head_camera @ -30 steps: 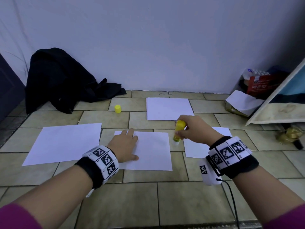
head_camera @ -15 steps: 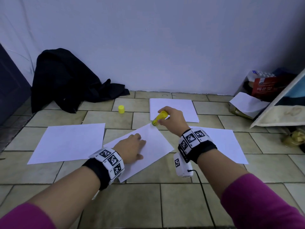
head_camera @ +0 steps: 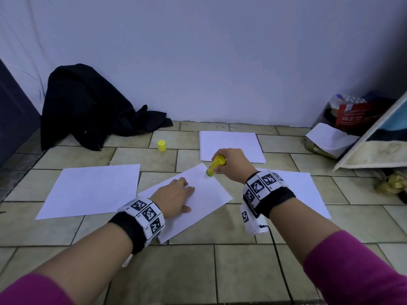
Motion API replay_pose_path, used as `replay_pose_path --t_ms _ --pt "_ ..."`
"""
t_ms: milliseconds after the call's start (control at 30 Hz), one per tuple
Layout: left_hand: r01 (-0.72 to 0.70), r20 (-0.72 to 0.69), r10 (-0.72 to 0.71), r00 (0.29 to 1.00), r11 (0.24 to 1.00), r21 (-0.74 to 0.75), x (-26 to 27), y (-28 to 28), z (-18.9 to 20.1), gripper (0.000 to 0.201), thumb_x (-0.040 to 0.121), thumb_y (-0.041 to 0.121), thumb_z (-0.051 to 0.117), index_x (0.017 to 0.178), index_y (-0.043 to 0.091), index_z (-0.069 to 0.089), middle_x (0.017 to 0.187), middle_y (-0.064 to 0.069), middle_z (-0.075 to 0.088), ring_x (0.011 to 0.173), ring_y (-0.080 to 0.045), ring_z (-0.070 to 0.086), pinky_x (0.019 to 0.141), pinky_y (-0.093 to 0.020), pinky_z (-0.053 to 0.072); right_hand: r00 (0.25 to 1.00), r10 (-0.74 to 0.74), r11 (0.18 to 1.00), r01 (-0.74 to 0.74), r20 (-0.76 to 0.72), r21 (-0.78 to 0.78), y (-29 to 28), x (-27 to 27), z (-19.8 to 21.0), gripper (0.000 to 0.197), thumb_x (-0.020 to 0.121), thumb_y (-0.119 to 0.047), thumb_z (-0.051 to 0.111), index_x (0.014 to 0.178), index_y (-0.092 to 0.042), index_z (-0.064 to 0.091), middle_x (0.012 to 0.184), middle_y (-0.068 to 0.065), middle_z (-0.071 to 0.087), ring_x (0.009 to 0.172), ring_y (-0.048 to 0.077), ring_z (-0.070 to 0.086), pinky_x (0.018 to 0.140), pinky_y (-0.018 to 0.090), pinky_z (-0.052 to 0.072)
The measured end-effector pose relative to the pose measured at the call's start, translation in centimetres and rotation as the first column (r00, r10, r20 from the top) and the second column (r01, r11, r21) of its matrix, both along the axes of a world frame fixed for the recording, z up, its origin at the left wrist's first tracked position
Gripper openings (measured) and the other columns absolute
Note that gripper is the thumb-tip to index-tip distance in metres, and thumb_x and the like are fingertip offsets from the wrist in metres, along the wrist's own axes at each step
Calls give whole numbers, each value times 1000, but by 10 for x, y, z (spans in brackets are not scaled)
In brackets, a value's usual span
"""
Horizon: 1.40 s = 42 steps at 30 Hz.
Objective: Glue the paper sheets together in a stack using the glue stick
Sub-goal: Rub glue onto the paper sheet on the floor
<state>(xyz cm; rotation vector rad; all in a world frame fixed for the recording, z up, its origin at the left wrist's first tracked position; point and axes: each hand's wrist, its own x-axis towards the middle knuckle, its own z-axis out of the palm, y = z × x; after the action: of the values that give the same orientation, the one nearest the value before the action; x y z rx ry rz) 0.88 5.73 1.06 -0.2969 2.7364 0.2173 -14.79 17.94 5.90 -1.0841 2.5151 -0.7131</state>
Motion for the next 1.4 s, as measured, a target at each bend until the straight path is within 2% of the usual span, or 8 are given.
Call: replay_pose_path --t_ms 133,400,567,800,933,1067,1200,1400 --pt "16 28 -15 999 1000 -13 -2 -2 0 60 96 38 52 148 20 28 148 -7 24 134 -24 31 100 -41 43 996 65 989 -57 -56 138 19 1 9 29 82 -17 73 110 -15 66 110 6 61 98 19 53 74 25 42" --pt "82 41 -80 996 995 -60 -2 -10 8 59 95 3 44 148 24 27 148 -4 25 130 -24 36 98 -39 45 992 120 964 -104 -50 244 43 -2 17 25 80 -15 73 104 -18 68 93 -1 55 85 14 51 54 15 36" --pt "77 27 -75 997 996 -52 -1 -10 12 66 90 26 64 144 31 27 153 -1 13 124 -25 43 89 -35 47 999 -33 999 32 12 40 44 -13 20 24 78 -14 74 100 -14 66 91 5 64 74 18 66 64 28 54" --pt "1 91 14 996 988 -155 -6 0 15 66 85 45 66 139 18 40 127 -8 47 112 -27 53 85 -34 44 994 -94 985 101 58 -139 23 -10 18 30 78 -11 71 107 -14 65 102 11 63 88 26 65 62 27 53" --pt "-15 11 18 1000 974 -226 -6 2 10 70 80 57 65 129 11 43 126 -6 46 121 -23 42 85 -34 42 993 -70 981 87 98 -173 7 -4 13 27 76 -9 72 101 -16 66 102 12 64 93 28 63 69 31 53" --pt "-79 11 81 997 993 -92 -5 -3 6 52 92 41 58 128 7 43 133 -7 41 120 -25 42 88 -36 43 995 -42 985 57 95 -160 -10 1 6 25 76 -10 73 99 -18 66 102 10 64 94 27 61 72 30 52" --pt "-15 53 23 998 990 -143 -6 -13 7 36 96 10 42 132 10 46 127 -9 48 116 -28 45 91 -38 44 998 -33 987 41 56 -155 -21 2 3 26 77 -10 71 102 -15 67 101 7 62 81 17 53 57 15 40" --pt "-39 75 57 996 973 -229 -9 -9 7 37 96 29 49 126 8 47 121 -13 54 113 -28 50 79 -31 42 998 -4 988 13 58 -156 -37 2 -1 25 77 -11 72 101 -18 66 106 9 62 81 18 53 62 23 40"
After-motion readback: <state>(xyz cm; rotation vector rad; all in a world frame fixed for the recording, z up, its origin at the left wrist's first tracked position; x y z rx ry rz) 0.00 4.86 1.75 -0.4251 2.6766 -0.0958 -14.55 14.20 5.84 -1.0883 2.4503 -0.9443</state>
